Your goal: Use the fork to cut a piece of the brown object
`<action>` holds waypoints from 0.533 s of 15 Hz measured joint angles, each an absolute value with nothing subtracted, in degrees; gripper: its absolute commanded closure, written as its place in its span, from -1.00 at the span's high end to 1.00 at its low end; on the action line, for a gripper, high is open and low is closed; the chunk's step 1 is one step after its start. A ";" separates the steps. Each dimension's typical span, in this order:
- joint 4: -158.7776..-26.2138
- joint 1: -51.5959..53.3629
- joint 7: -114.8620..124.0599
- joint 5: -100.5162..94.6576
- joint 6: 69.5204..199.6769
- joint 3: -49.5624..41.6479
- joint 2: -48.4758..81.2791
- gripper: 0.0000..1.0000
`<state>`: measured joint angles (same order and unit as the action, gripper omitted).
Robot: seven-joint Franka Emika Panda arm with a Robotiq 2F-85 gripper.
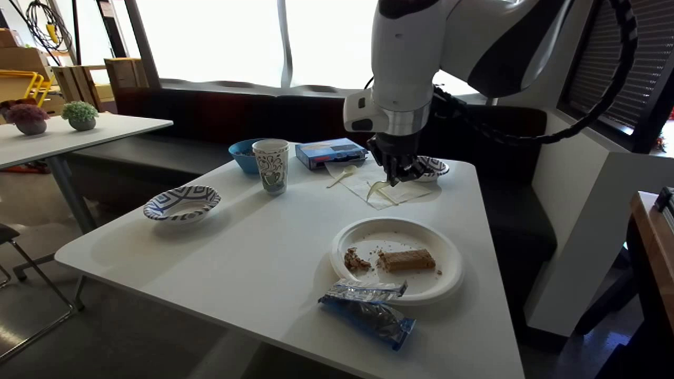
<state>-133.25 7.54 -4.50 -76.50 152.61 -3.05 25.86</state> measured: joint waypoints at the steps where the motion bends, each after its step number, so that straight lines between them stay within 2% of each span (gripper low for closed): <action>1: -133.75 7.53 -4.18 -79.43 154.32 -3.44 25.49 -0.97; 8: -136.94 7.51 -6.10 -92.83 163.94 -4.06 22.73 -0.97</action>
<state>-136.94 7.51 -6.10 -92.83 163.94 -4.06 22.73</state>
